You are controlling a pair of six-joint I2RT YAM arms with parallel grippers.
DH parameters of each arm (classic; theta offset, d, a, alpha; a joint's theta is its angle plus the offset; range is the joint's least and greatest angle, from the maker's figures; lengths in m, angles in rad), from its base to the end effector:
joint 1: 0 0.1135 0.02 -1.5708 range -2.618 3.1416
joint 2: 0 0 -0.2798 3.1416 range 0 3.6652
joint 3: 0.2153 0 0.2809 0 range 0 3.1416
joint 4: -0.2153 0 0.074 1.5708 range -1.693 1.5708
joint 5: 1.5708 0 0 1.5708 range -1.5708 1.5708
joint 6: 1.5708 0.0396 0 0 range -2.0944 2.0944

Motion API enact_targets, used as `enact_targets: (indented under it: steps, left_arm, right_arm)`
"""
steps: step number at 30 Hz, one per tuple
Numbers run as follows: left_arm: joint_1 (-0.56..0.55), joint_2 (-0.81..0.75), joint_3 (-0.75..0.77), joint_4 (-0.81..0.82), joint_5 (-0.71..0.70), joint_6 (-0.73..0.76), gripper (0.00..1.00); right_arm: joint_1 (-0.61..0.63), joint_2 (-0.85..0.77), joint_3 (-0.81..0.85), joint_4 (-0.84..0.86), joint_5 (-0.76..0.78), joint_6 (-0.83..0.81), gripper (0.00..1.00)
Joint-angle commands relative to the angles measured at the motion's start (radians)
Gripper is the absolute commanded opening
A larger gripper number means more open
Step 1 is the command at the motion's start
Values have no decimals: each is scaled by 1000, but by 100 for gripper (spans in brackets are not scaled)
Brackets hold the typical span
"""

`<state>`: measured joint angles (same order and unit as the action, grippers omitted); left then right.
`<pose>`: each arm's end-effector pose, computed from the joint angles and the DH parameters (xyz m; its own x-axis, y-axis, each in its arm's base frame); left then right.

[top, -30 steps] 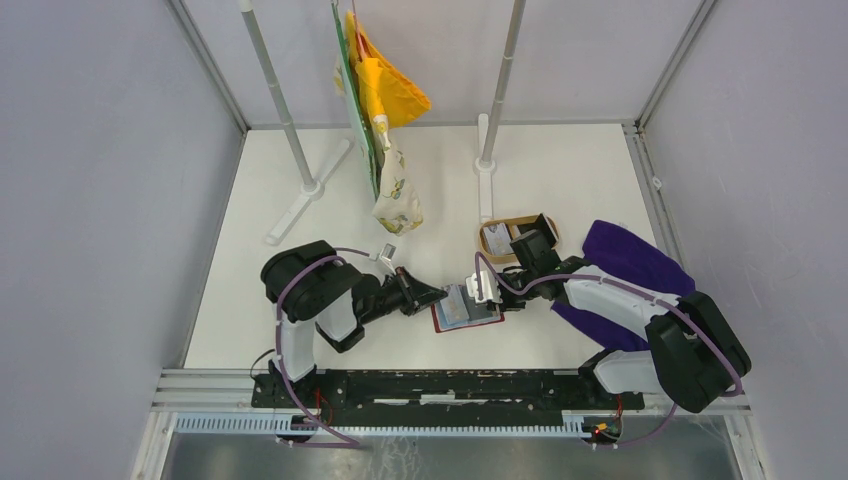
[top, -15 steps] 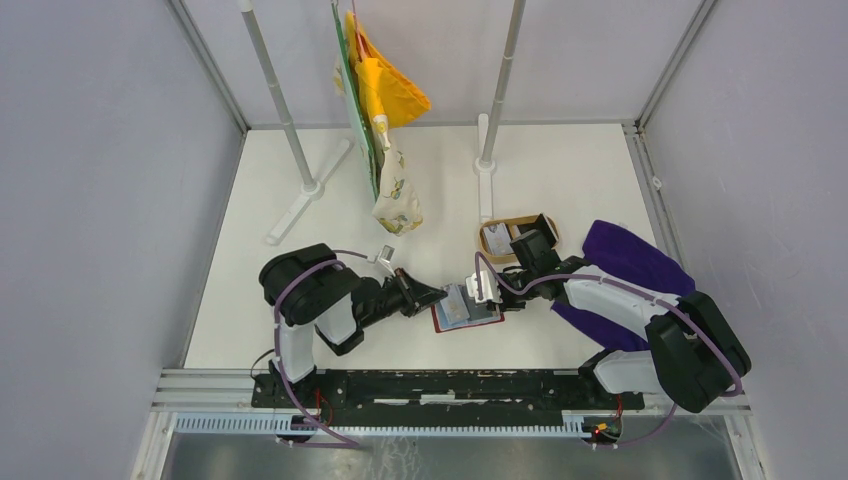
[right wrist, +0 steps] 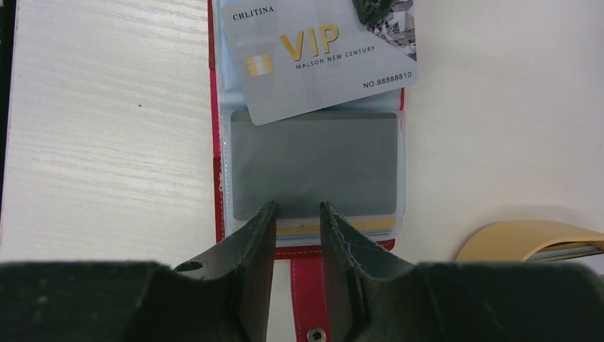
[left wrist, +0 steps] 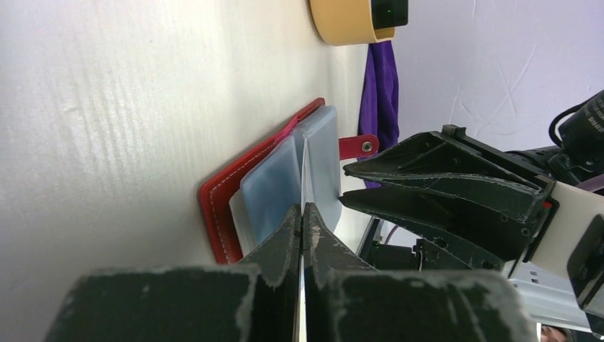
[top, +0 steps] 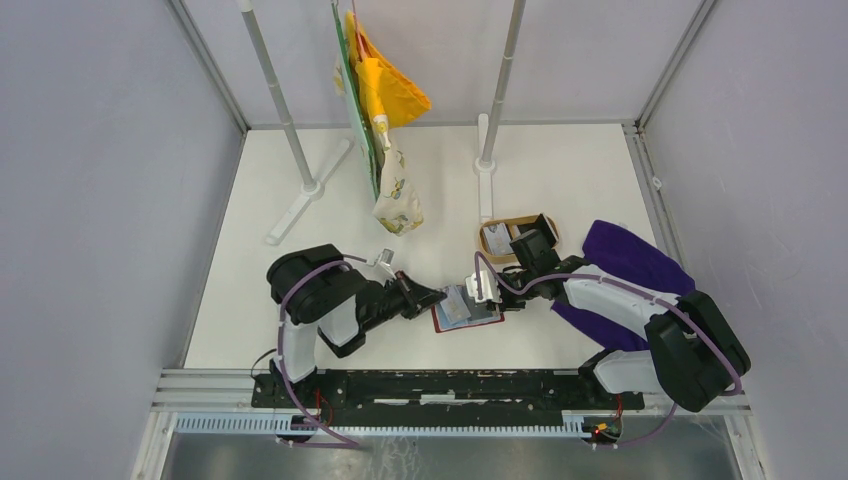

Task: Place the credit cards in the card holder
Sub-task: Insert the credit card into the card holder.

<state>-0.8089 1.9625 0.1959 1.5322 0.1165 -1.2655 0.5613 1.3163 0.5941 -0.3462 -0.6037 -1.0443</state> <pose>0.1641 -0.1787 0.0649 -0.8080 -0.5254 -0.2666 0.0866 0.3418 -0.9358 0.1967 0.1502 0.1545 0.2061 -0.7112 -0.6721 -0.9780 -0.1262 -0.1663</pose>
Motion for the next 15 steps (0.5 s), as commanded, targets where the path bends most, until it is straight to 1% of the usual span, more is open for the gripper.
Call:
enact_targets:
  steps: [1, 15]
  left_arm:
    - [-18, 24, 10, 204, -53, 14, 2]
    - [-77, 52, 39, 204, -97, 59, 2]
  right_arm:
    - [2, 17, 11, -40, 42, -6, 35]
    - [1, 17, 10, -40, 42, -4, 36]
